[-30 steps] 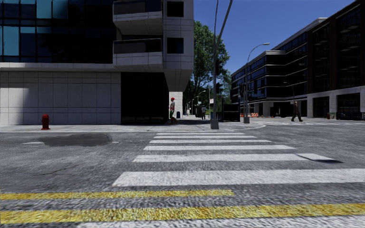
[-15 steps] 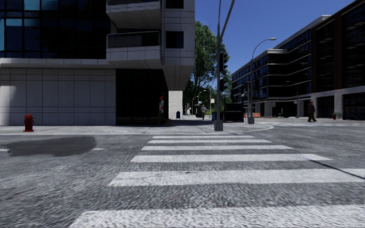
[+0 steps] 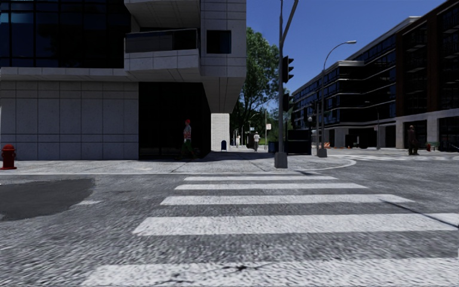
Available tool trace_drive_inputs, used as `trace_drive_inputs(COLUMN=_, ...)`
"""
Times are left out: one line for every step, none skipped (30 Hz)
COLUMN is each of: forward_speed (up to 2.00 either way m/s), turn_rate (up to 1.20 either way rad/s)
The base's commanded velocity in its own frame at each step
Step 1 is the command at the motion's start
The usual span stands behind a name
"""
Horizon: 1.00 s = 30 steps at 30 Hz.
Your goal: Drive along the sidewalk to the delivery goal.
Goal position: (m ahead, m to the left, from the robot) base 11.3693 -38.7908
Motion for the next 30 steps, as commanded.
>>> trace_drive_inputs(forward_speed=2.0, turn_rate=0.0)
trace_drive_inputs(forward_speed=2.0, turn_rate=0.0)
trace_drive_inputs(forward_speed=2.0, turn_rate=0.0)
trace_drive_inputs(forward_speed=2.0, turn_rate=0.0)
trace_drive_inputs(forward_speed=2.0, turn_rate=0.0)
trace_drive_inputs(forward_speed=2.0, turn_rate=0.0)
trace_drive_inputs(forward_speed=2.0, turn_rate=0.0)
trace_drive_inputs(forward_speed=2.0, turn_rate=0.0)
trace_drive_inputs(forward_speed=2.0, turn_rate=0.0)
trace_drive_inputs(forward_speed=2.0, turn_rate=0.0)
trace_drive_inputs(forward_speed=2.0, turn_rate=0.0)
trace_drive_inputs(forward_speed=2.0, turn_rate=0.0)
trace_drive_inputs(forward_speed=2.0, turn_rate=0.0)
trace_drive_inputs(forward_speed=2.0, turn_rate=0.0)
trace_drive_inputs(forward_speed=2.0, turn_rate=0.0)
trace_drive_inputs(forward_speed=2.0, turn_rate=0.0)
trace_drive_inputs(forward_speed=2.0, turn_rate=0.0)
trace_drive_inputs(forward_speed=2.0, turn_rate=0.0)
trace_drive_inputs(forward_speed=2.0, turn_rate=0.0)
trace_drive_inputs(forward_speed=2.0, turn_rate=0.0)
trace_drive_inputs(forward_speed=2.0, turn_rate=0.0)
trace_drive_inputs(forward_speed=2.0, turn_rate=0.0)
trace_drive_inputs(forward_speed=2.0, turn_rate=0.0)
trace_drive_inputs(forward_speed=2.0, turn_rate=0.0)
trace_drive_inputs(forward_speed=2.0, turn_rate=0.0)
trace_drive_inputs(forward_speed=2.0, turn_rate=0.0)
trace_drive_inputs(forward_speed=2.0, turn_rate=0.0)
trace_drive_inputs(forward_speed=2.0, turn_rate=0.0)
trace_drive_inputs(forward_speed=2.0, turn_rate=0.0)
trace_drive_inputs(forward_speed=2.0, turn_rate=0.0)
